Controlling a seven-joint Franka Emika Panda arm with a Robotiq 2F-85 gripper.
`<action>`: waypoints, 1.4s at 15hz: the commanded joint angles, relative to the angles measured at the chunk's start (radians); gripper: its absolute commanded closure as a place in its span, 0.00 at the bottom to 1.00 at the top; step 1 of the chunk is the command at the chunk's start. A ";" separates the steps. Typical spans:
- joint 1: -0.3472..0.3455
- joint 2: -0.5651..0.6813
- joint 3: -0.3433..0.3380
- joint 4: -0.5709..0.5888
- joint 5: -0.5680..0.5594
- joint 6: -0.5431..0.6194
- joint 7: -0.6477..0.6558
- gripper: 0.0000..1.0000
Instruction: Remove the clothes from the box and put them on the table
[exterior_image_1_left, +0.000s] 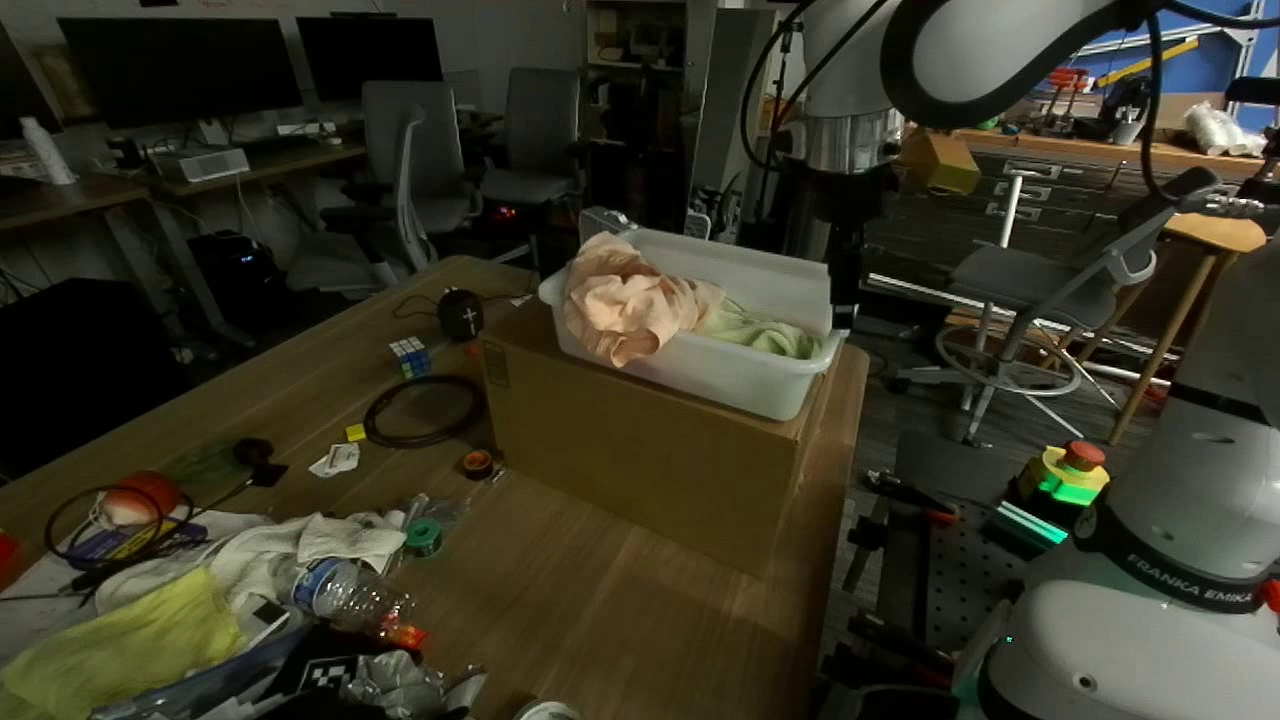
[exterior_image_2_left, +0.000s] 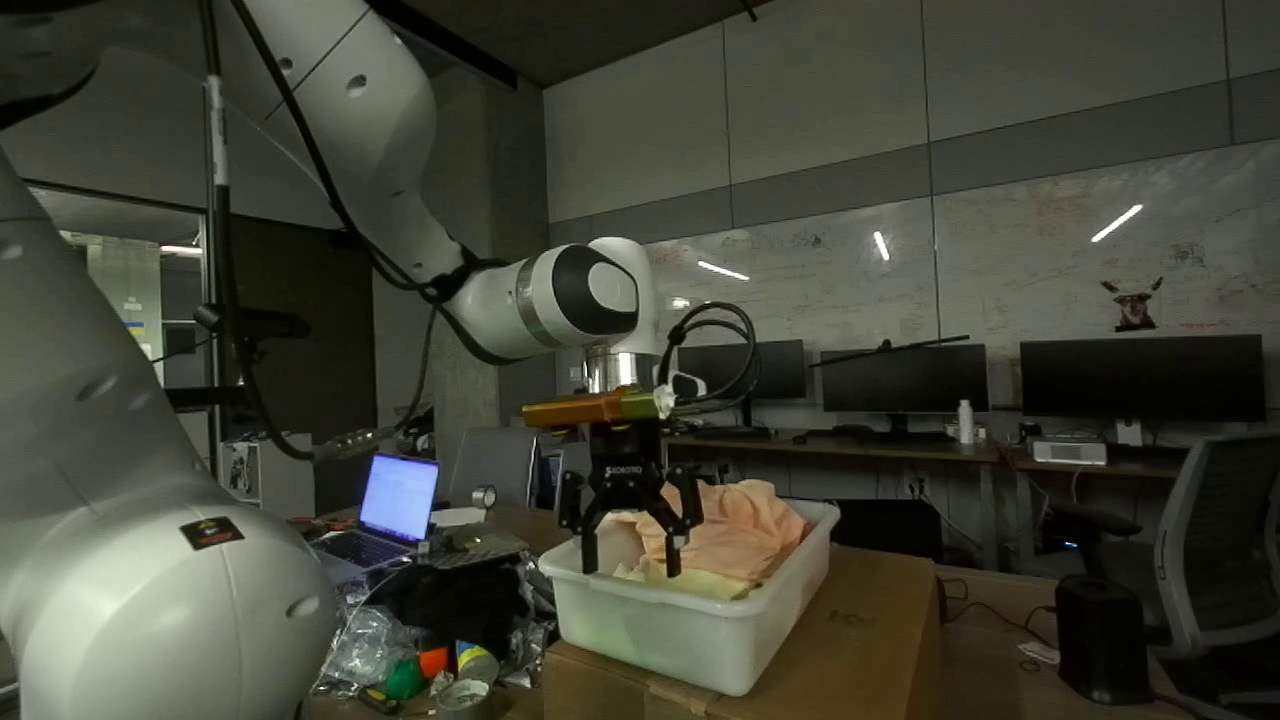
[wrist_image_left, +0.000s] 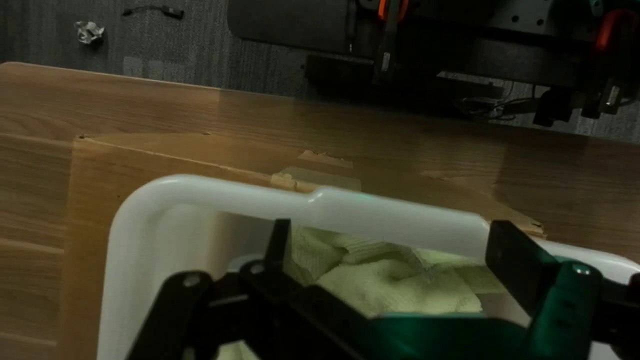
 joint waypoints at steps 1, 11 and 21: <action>0.021 -0.009 0.008 0.010 -0.004 0.056 0.001 0.00; 0.095 0.041 -0.009 0.068 0.142 0.353 -0.018 0.00; 0.111 0.265 0.017 0.196 0.230 0.617 0.015 0.00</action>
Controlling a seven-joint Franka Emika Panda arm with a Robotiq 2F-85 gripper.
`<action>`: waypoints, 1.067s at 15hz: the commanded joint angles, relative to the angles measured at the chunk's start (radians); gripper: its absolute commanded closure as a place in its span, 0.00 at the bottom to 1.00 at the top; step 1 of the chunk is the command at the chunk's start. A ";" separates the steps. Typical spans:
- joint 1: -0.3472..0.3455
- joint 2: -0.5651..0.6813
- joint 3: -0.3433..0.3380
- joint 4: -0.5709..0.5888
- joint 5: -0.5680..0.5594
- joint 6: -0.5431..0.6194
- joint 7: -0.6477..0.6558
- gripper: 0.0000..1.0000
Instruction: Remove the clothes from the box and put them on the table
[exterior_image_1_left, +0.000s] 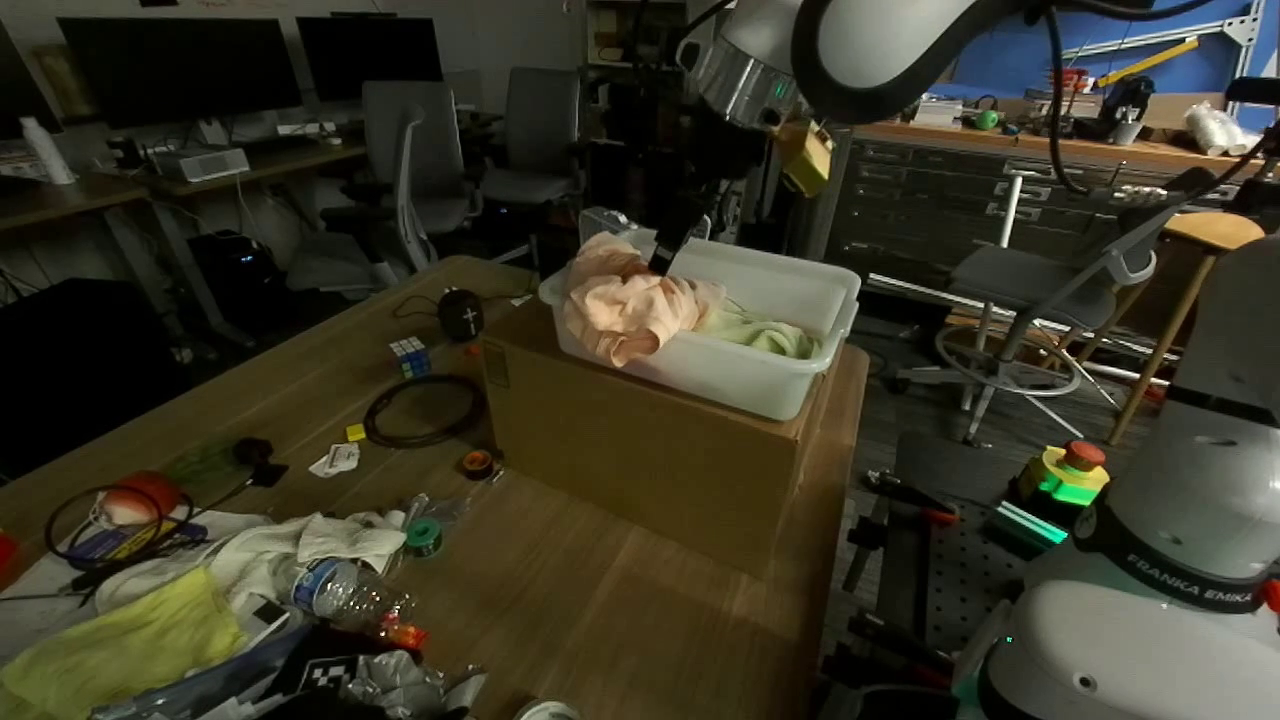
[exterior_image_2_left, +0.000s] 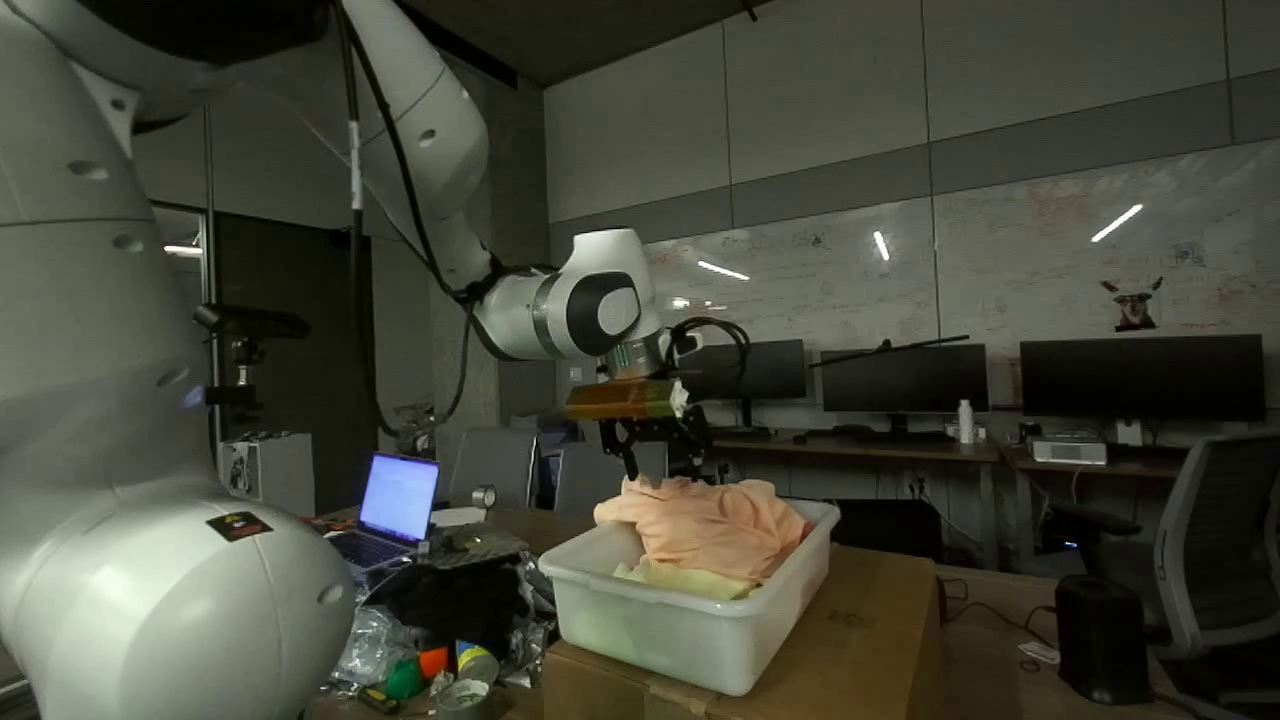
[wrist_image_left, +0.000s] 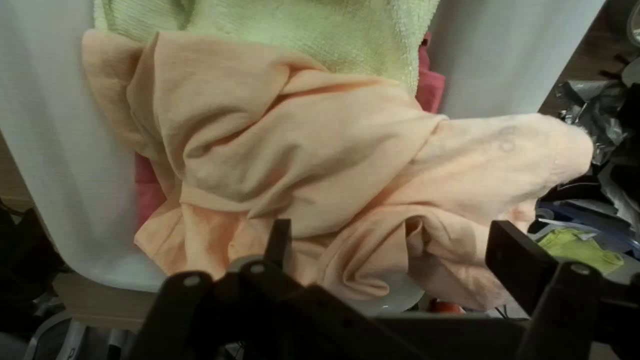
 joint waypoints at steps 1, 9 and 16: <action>-0.003 0.092 0.016 0.077 0.013 0.016 0.026 0.00; -0.020 0.182 0.035 0.144 -0.029 -0.039 0.083 0.00; -0.026 0.191 0.033 0.159 -0.024 -0.052 0.090 0.37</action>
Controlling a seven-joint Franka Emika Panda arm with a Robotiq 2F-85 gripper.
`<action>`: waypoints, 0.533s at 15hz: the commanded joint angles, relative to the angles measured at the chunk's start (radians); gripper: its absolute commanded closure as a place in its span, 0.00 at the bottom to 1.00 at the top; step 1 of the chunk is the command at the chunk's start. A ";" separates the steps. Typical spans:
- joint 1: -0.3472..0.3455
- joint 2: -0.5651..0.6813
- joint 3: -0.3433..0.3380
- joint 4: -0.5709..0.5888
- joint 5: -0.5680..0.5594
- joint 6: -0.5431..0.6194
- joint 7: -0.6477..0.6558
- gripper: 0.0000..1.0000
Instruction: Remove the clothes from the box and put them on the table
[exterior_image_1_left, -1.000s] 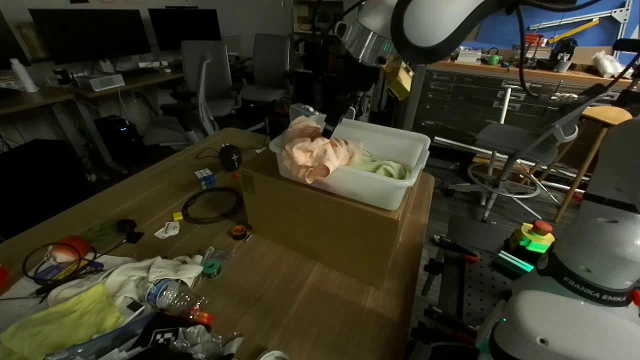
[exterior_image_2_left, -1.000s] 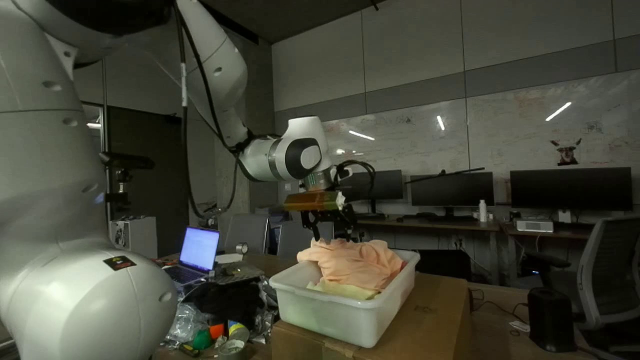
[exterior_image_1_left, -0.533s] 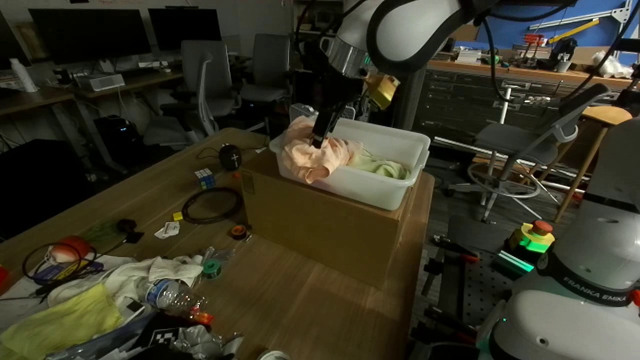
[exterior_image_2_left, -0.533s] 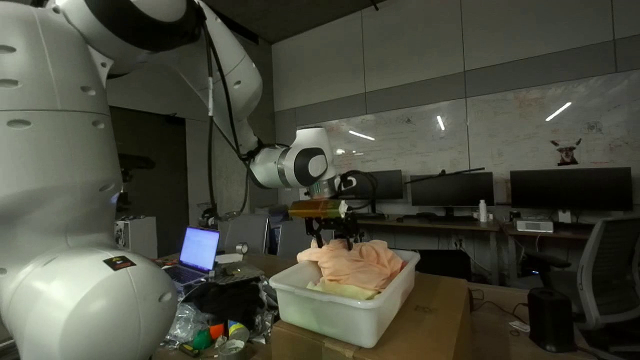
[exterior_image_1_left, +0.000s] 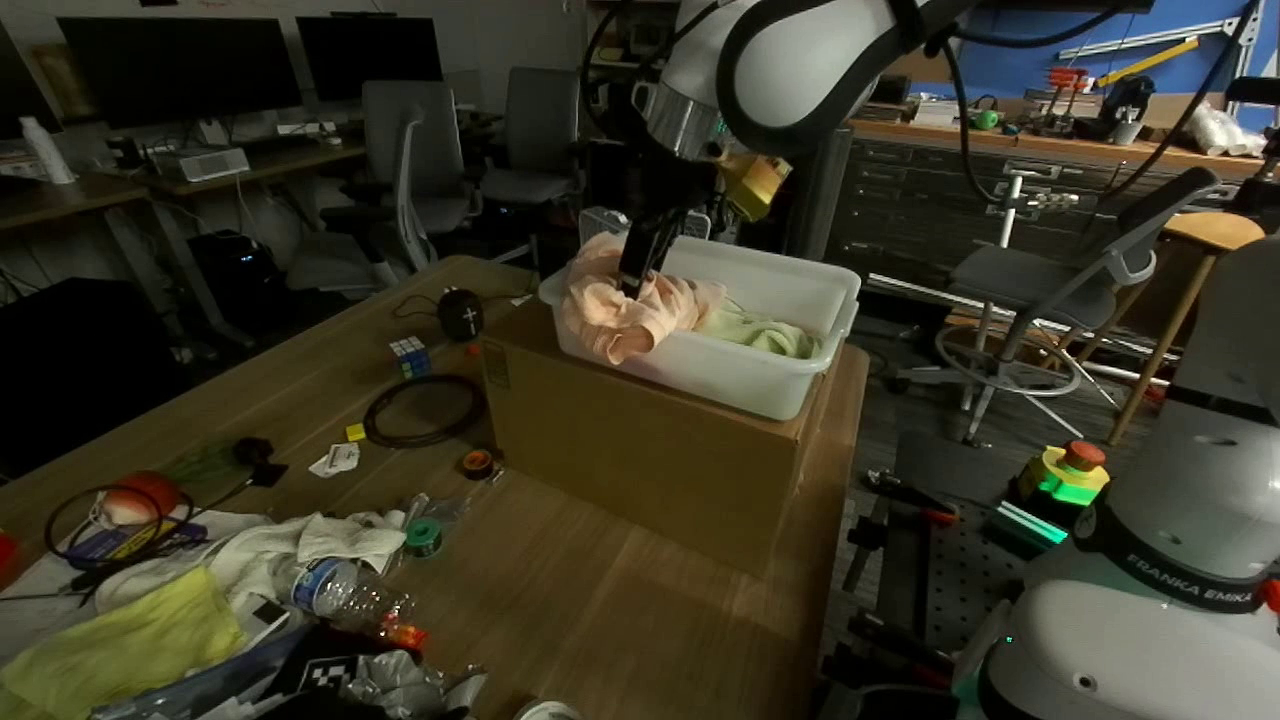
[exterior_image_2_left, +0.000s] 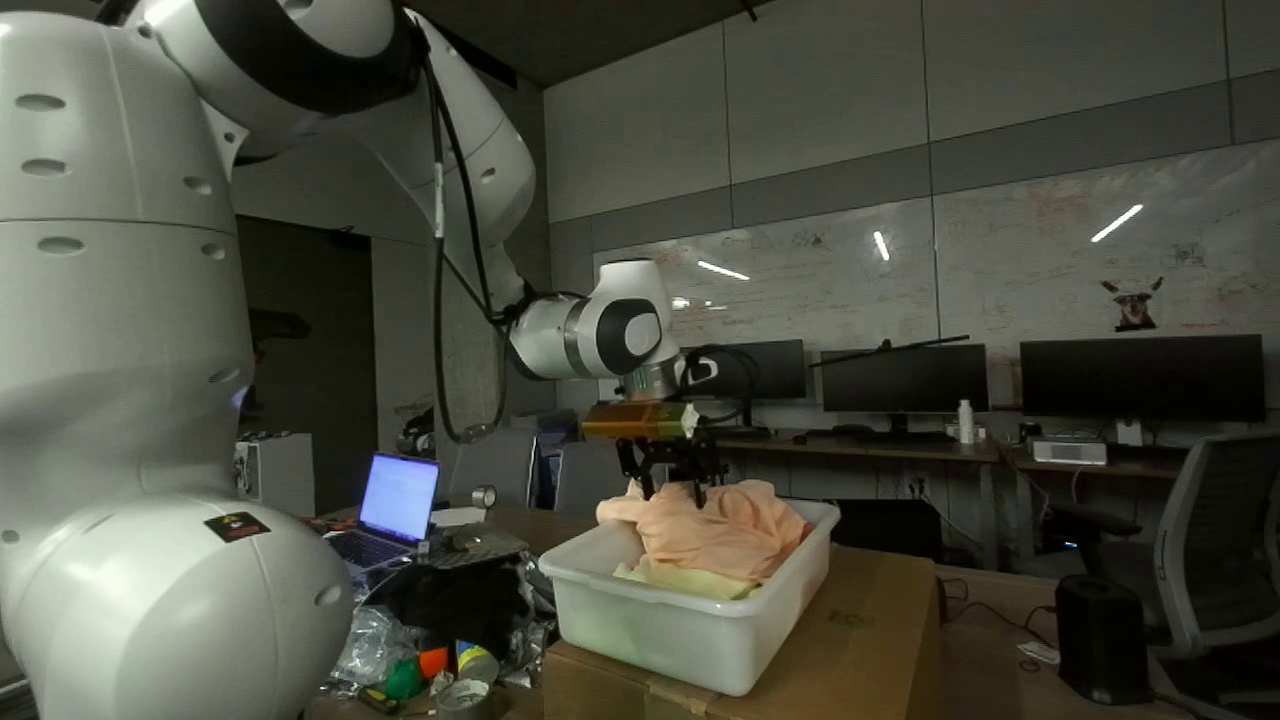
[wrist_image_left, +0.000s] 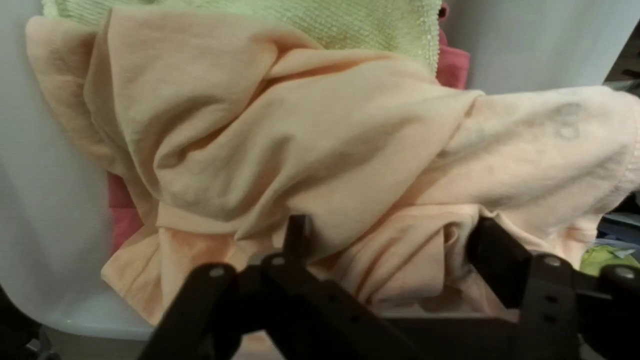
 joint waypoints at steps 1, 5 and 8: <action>-0.016 0.010 0.013 0.032 -0.010 -0.022 0.019 0.47; -0.015 0.005 0.012 0.031 -0.003 -0.033 0.013 0.77; -0.014 0.000 0.013 0.028 0.000 -0.034 0.013 0.95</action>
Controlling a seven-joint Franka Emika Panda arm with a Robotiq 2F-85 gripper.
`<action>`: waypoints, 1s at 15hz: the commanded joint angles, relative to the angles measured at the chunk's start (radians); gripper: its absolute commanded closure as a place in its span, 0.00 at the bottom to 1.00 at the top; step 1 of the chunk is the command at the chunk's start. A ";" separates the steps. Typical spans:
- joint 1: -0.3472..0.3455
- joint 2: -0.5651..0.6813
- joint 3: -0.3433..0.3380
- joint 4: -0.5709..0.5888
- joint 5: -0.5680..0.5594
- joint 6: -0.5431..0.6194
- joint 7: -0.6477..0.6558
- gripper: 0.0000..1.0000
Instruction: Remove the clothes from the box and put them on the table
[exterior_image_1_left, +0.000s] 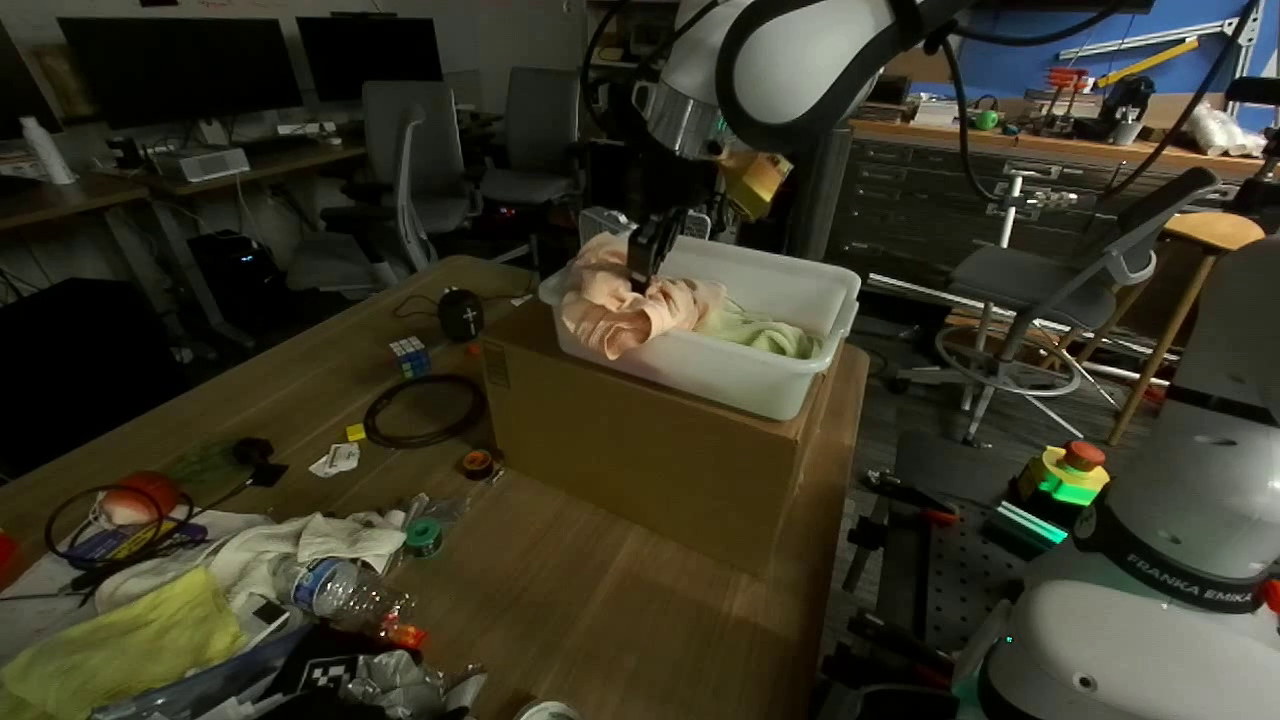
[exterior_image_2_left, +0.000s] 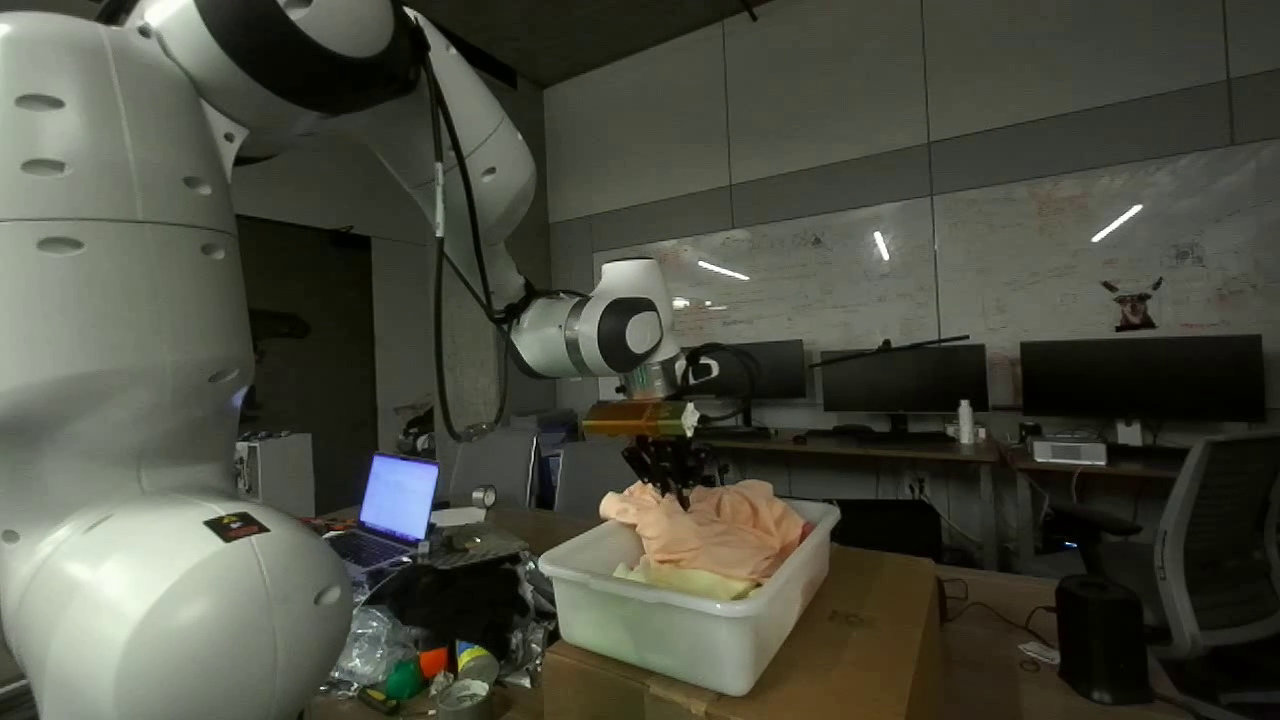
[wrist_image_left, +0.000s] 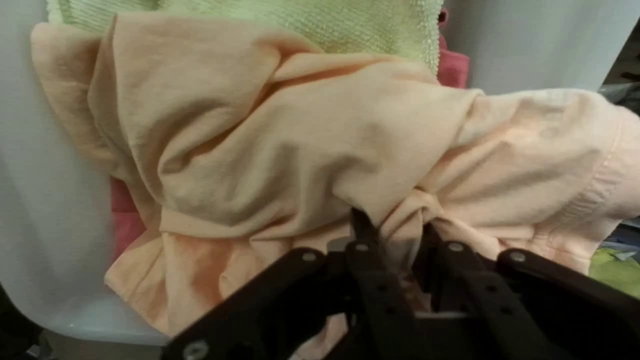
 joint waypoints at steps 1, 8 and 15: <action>-0.013 -0.003 0.013 0.021 -0.007 -0.024 0.019 0.95; -0.016 -0.082 0.032 -0.004 -0.099 -0.070 0.092 0.93; -0.010 -0.207 0.098 -0.017 -0.181 -0.048 0.188 0.93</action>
